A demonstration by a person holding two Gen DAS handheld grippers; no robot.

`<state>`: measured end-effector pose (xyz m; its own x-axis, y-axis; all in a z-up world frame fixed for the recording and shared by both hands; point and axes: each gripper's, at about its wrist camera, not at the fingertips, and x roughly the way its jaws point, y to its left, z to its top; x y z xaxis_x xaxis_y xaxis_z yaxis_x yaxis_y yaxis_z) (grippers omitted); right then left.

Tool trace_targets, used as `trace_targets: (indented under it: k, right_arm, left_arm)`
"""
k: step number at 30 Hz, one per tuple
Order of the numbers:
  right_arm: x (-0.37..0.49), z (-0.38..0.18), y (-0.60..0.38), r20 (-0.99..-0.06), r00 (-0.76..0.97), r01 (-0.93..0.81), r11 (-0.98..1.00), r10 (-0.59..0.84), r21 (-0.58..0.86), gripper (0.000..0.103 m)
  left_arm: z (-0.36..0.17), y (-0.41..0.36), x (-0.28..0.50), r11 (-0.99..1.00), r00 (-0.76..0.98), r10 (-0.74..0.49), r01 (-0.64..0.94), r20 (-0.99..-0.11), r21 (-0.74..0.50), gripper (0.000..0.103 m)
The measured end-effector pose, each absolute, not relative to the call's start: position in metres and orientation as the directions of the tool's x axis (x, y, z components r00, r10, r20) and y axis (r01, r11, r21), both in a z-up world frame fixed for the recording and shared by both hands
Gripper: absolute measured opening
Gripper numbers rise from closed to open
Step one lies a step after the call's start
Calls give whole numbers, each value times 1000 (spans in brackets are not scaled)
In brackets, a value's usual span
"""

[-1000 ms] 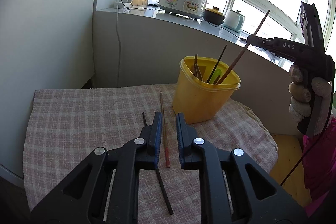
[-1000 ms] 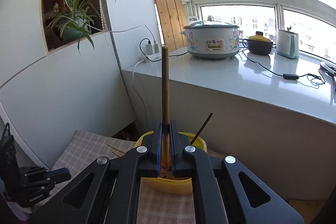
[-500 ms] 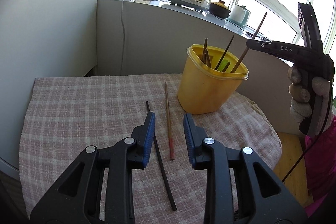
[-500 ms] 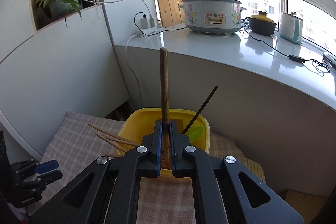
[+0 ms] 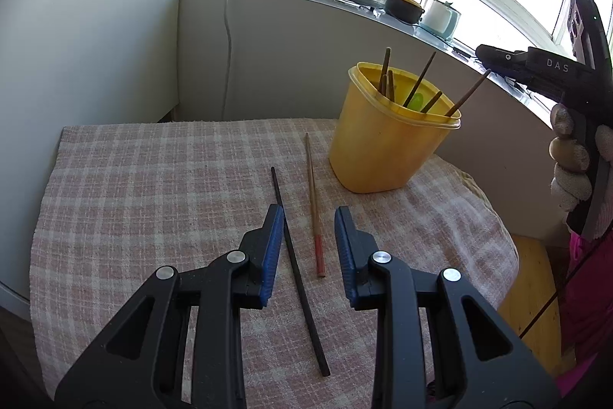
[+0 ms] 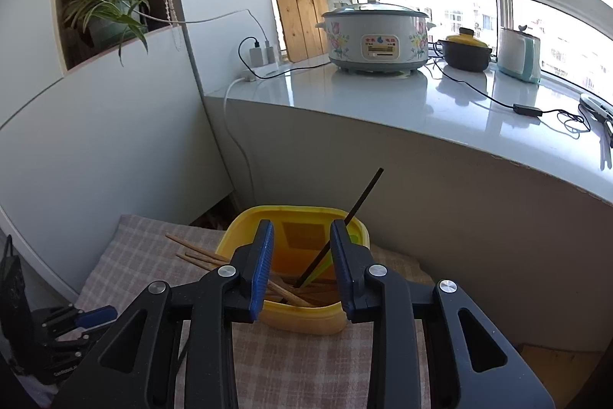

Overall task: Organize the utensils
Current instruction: 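Lower the wooden chopstick into the container and open right gripper, then move both grippers down to the black and red-tipped chopsticks on the cloth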

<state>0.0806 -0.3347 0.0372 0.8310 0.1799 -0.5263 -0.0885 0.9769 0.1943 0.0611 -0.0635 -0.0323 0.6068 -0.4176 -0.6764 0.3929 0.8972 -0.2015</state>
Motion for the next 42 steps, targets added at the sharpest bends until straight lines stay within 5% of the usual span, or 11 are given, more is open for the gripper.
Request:
trace_targets:
  k: [6, 15, 25, 28, 42]
  right_arm:
    - [54, 23, -317, -544, 797, -153, 960, 261, 236, 28]
    - [55, -54, -264, -694, 614, -209, 926, 375, 314, 28]
    - [82, -98, -234, -755, 559, -168, 938, 343, 302, 28]
    - [87, -104, -227, -766, 548, -164, 941, 335, 294, 28]
    - [115, -136, -192, -827, 488, -158, 960, 279, 231, 22]
  left_arm:
    - [-53, -66, 64, 898, 567, -406, 392, -717, -199, 27]
    - [-95, -82, 56, 888, 484, -403, 411, -777, -205, 27]
    - [-135, -99, 59, 899, 449, -346, 410, -823, -155, 27]
    - [-136, -100, 62, 909, 470, -315, 399, -825, -119, 18]
    - [-138, -47, 80, 947, 515, -259, 303, -817, -109, 11]
